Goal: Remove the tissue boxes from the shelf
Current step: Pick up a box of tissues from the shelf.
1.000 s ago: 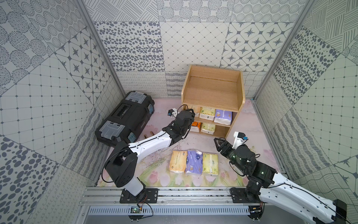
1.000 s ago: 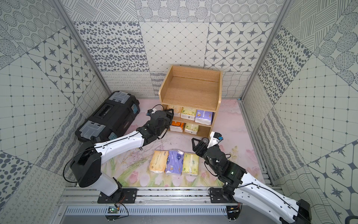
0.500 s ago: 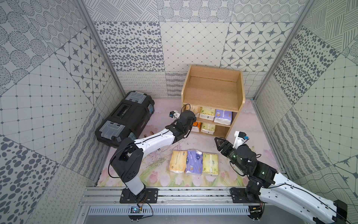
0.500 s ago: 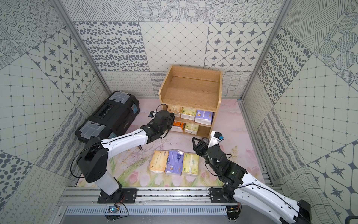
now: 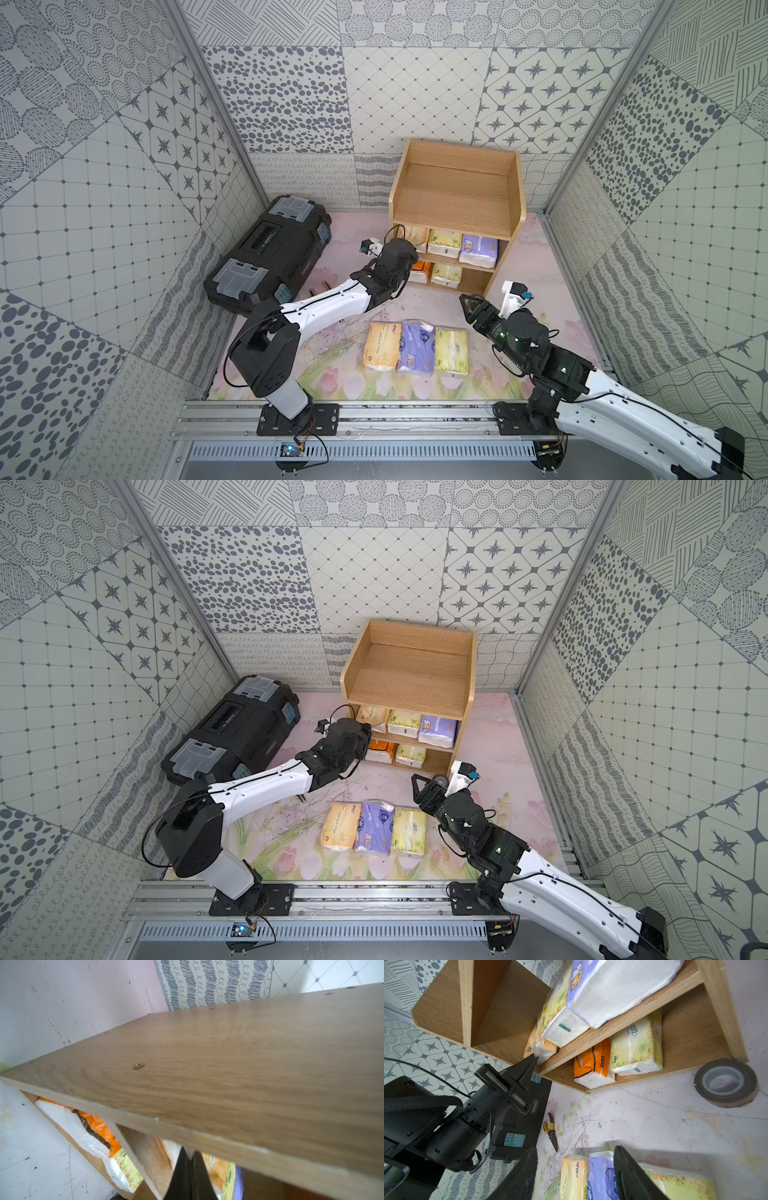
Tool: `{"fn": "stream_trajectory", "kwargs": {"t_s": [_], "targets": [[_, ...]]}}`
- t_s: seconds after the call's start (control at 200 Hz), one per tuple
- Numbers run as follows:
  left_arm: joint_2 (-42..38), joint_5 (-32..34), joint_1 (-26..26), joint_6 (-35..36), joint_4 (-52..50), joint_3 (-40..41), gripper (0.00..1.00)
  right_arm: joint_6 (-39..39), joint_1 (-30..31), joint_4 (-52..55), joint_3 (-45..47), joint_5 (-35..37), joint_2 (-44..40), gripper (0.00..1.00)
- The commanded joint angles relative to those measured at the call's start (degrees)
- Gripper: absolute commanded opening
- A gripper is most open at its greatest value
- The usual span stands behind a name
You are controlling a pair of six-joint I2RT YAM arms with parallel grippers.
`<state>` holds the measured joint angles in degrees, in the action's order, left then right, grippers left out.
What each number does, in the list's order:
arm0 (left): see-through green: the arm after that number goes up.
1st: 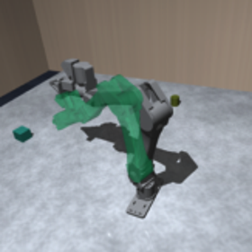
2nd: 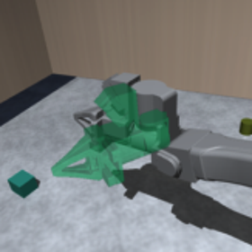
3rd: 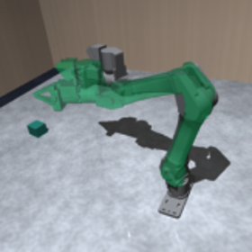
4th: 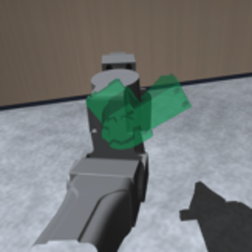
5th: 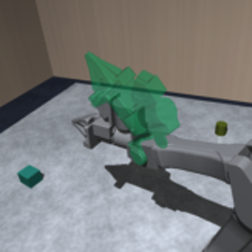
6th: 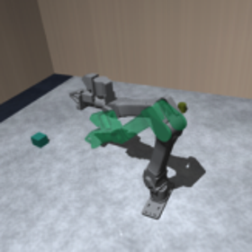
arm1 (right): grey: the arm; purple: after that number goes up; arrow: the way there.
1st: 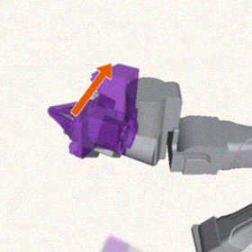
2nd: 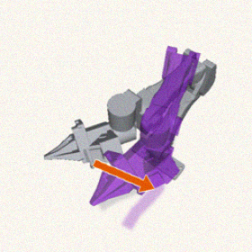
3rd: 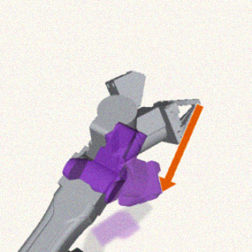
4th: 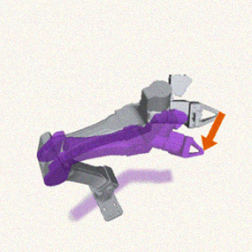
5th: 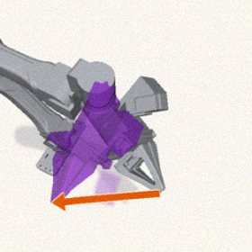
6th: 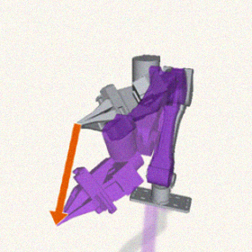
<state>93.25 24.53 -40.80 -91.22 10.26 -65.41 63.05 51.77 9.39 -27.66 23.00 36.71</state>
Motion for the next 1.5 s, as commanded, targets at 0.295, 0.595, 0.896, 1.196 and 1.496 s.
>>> {"fn": "stream_trajectory", "kwargs": {"t_s": [0.295, 0.595, 0.896, 1.196, 1.496], "targets": [[-10.7, -0.7, -1.5, 1.3, 6.4, 10.8, 0.0, 0.5, -0.4, -12.6, -9.8, -5.3, 15.3, 0.78], [-17.5, -0.4, -3.7, 1.6, 5.9, 16.5, 0.0, 3.7, -3.2, -18.9, -14.2, -6.0, 26.6, 0.97], [-22.0, -1.2, -4.0, -0.2, 5.6, 21.5, 0.0, 7.4, -6.3, -23.1, -20.1, -10.9, 38.7, 0.93], [-24.1, -1.2, -5.4, -2.2, 6.5, 25.1, 0.0, 9.8, -8.0, -26.0, -25.2, -15.5, 47.5, 0.75], [-25.6, -0.1, -6.7, -4.3, 5.3, 26.6, 0.0, 10.5, -8.2, -29.0, -25.8, -16.9, 50.3, 0.49]]}}
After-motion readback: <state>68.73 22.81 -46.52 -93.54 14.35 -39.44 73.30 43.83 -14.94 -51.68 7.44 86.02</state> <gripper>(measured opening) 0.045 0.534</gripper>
